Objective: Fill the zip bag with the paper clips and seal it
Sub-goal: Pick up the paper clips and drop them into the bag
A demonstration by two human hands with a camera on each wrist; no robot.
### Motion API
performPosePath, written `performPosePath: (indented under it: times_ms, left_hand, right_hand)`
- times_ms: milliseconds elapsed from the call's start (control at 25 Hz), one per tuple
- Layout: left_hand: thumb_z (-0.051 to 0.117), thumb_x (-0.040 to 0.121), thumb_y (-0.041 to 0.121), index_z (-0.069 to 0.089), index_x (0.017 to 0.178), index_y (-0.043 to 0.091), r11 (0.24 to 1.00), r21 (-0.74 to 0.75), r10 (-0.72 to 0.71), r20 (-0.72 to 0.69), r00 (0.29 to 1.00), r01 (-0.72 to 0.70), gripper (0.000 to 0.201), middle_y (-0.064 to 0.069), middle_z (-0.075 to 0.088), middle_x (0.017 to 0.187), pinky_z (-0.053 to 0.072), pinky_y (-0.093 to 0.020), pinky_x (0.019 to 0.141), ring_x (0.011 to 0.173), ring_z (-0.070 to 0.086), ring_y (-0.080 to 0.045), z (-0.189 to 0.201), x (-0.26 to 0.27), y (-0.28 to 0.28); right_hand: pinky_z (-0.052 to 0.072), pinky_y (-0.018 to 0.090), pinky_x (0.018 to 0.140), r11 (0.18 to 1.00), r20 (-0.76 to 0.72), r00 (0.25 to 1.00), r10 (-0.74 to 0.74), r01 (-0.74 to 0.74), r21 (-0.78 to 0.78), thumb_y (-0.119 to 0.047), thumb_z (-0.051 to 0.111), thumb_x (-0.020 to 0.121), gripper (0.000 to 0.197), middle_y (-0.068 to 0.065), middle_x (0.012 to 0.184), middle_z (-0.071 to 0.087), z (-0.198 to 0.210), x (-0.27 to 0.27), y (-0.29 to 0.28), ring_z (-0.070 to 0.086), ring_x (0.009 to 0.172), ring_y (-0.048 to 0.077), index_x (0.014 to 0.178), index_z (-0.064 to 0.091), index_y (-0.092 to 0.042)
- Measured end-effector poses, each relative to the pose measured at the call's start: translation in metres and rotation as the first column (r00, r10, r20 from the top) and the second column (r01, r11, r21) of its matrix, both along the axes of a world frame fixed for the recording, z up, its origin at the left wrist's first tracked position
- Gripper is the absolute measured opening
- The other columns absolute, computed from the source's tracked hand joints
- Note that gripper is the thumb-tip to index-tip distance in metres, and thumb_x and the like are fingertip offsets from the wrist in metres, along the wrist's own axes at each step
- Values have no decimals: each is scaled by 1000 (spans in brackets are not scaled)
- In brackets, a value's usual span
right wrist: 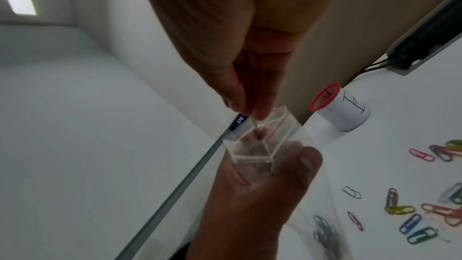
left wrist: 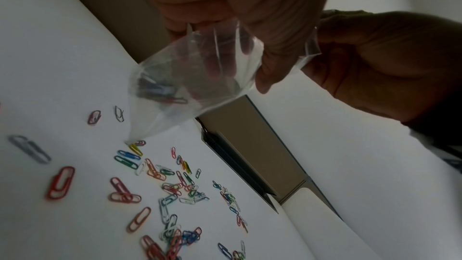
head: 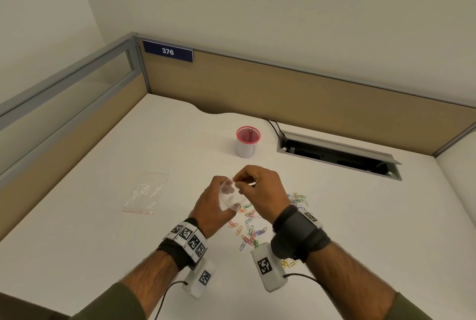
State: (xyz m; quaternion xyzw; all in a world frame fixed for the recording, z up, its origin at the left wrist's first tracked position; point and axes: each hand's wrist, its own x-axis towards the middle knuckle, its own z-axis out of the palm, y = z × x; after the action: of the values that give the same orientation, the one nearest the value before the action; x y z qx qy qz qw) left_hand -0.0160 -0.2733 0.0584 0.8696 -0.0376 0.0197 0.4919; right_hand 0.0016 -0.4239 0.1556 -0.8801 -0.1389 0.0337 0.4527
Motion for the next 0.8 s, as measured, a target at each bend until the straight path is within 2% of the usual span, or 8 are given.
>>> performPosePath:
  times_ms: [120, 200, 360, 440, 480, 560, 680, 800]
  left_hand:
    - [81, 79, 25, 39, 118, 31, 1000, -20, 3, 13, 1000, -2, 58, 7, 61, 111, 46, -10, 80, 103, 60, -8, 0, -4, 6]
    - [81, 79, 27, 40, 117, 31, 999, -33, 17, 24, 1000, -16, 56, 9, 62, 108, 47, -15, 84, 104, 60, -6, 0, -9, 14]
    - [81, 78, 19, 41, 116, 28, 998, -24, 53, 23, 998, -52, 57, 17, 59, 104, 48, -23, 89, 104, 60, -8, -1, -20, 37]
    - [82, 77, 15, 41, 116, 27, 997, -14, 73, 22, 997, -73, 57, 16, 59, 103, 48, -26, 90, 104, 61, -11, -2, -22, 47]
    - [82, 77, 14, 42, 116, 27, 997, -10, 81, 22, 996, -81, 57, 13, 60, 103, 48, -26, 90, 104, 61, -13, -3, -23, 50]
    - [82, 77, 13, 42, 116, 26, 996, -3, 84, 30, 996, -84, 57, 7, 62, 104, 49, -29, 90, 104, 62, -15, -3, -22, 53]
    - [82, 76, 14, 42, 115, 26, 998, -3, 69, 34, 997, -69, 57, 7, 62, 104, 50, -30, 91, 104, 62, -16, -2, -20, 54]
    - [82, 76, 15, 42, 116, 27, 998, 2, 56, 44, 997, -56, 57, 5, 63, 106, 49, -30, 91, 106, 62, -16, -1, -18, 57]
  right_hand:
    - [56, 20, 75, 999, 4, 999, -50, 50, 7, -12, 63, 88, 10, -7, 90, 69, -9, 5, -35, 64, 81, 7, 93, 70, -17]
    - [54, 23, 80, 983, -39, 991, -127, 121, -141, -16, 63, 88, 11, -5, 96, 70, -43, 2, -82, 63, 86, 9, 97, 70, -18]
    - [48, 30, 93, 776, -285, 881, -378, 133, -617, -24, 67, 85, 29, 6, 120, 59, -134, -45, -167, 58, 101, 19, 113, 61, -18]
    - [47, 31, 93, 725, -297, 840, -454, 156, -671, -23, 63, 87, 34, 9, 122, 53, -158, -58, -169, 57, 106, 24, 119, 56, -16]
    - [47, 31, 92, 732, -287, 840, -461, 177, -658, -21, 61, 87, 33, 10, 121, 52, -163, -58, -159, 57, 106, 26, 119, 55, -14]
    - [48, 31, 89, 773, -271, 869, -413, 177, -610, -18, 59, 87, 27, 10, 117, 55, -167, -47, -131, 58, 103, 26, 114, 59, -14]
    - [47, 25, 85, 843, -256, 933, -252, 82, -532, -18, 59, 87, 24, 4, 112, 59, -161, -36, -104, 57, 95, 17, 111, 63, -21]
    - [45, 22, 80, 820, -253, 967, -33, -119, -560, -28, 60, 88, 19, -4, 104, 55, -145, -50, -108, 53, 90, 12, 107, 62, -29]
